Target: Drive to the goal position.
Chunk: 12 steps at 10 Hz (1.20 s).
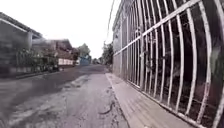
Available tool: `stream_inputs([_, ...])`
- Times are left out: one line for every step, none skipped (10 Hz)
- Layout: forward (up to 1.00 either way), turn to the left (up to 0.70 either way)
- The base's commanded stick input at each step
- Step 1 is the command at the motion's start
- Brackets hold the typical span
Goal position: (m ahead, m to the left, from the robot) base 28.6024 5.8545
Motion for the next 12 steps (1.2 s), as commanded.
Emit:
stream_inputs([0.85, 0.00])
stream_inputs([0.85, 0.00])
stream_inputs([0.85, 0.00])
stream_inputs([0.85, 0.00])
stream_inputs([0.85, 0.00])
stream_inputs([0.85, 0.00])
stream_inputs([0.85, 0.00])
stream_inputs([0.85, 0.00])
stream_inputs([0.85, 0.00])
stream_inputs([0.85, 0.00])
stream_inputs([0.85, 0.00])
stream_inputs([0.85, 0.19])
